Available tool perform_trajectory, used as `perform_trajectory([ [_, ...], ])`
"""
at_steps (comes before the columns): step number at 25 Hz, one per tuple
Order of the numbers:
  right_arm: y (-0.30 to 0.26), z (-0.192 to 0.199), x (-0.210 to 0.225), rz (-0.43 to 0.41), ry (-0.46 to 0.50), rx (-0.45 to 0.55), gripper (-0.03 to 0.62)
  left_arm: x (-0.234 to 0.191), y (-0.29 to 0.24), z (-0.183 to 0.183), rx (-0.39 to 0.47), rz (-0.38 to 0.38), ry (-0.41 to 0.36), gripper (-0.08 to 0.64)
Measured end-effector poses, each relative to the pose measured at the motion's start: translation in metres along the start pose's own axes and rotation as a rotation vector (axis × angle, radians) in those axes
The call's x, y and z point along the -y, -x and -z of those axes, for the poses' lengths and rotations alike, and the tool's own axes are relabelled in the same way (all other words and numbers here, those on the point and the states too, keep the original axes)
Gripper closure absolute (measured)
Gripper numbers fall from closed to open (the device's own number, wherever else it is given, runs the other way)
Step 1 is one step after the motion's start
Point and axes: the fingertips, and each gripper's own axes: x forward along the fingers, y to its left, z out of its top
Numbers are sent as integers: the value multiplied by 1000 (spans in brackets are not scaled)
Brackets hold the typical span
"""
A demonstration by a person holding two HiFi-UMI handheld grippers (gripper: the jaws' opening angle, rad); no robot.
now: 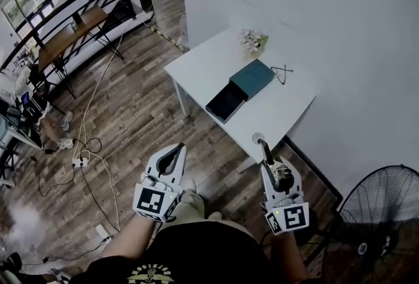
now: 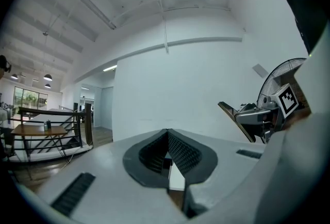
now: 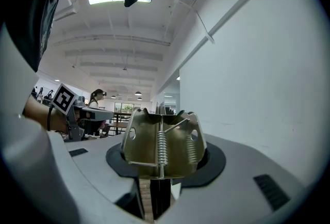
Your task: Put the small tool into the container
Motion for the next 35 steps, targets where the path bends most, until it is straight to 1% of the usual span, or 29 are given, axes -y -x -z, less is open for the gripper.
perform_trajectory([
  [3,-6,2,6,22,-7,-6,426,-1,-12,-1,17,26,3,554],
  [7,-14,5,11,48,-15,-15,426,-2,-26,3,9,58,3,554],
  [16,-36,8,30,79,-16,-24,426,-11,-61,12,-16,89,12,554],
  [21,-49,5,43,109,-15,-26,426,-18,-85,10,-19,114,6,554],
  [27,-69,4,52,140,-25,-27,426,-30,-110,13,-42,149,4,554],
  [31,-87,3,59,166,-37,-29,426,-45,-128,9,-43,156,-2,554],
  [35,-108,2,58,190,-30,-32,426,-64,-144,10,-26,184,2,554],
])
